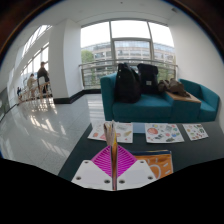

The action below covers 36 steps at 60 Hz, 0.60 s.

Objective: Fold towel

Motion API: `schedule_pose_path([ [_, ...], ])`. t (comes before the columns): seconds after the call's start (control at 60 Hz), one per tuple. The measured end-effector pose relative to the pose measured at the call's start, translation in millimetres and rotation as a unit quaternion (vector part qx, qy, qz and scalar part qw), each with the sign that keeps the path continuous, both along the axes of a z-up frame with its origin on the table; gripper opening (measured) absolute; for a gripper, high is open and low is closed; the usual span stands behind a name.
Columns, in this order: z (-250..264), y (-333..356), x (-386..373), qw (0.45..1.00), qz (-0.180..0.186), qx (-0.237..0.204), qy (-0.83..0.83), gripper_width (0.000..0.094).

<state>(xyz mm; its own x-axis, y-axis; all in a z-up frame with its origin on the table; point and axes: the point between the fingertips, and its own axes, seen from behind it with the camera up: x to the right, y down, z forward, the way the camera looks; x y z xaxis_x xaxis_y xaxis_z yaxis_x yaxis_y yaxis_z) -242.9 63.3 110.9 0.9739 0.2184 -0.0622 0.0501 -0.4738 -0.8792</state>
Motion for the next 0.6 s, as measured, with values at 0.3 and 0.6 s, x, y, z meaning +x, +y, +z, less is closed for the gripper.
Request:
schedule_pose_path([
  [0.3,-75.2,23.6,201.5,0.988,-0.124,-0.061,-0.066,0.0416],
  [0.6,-2.0,-18.1,239.6,0.994,-0.111,-0.007,0.001,0.0771],
])
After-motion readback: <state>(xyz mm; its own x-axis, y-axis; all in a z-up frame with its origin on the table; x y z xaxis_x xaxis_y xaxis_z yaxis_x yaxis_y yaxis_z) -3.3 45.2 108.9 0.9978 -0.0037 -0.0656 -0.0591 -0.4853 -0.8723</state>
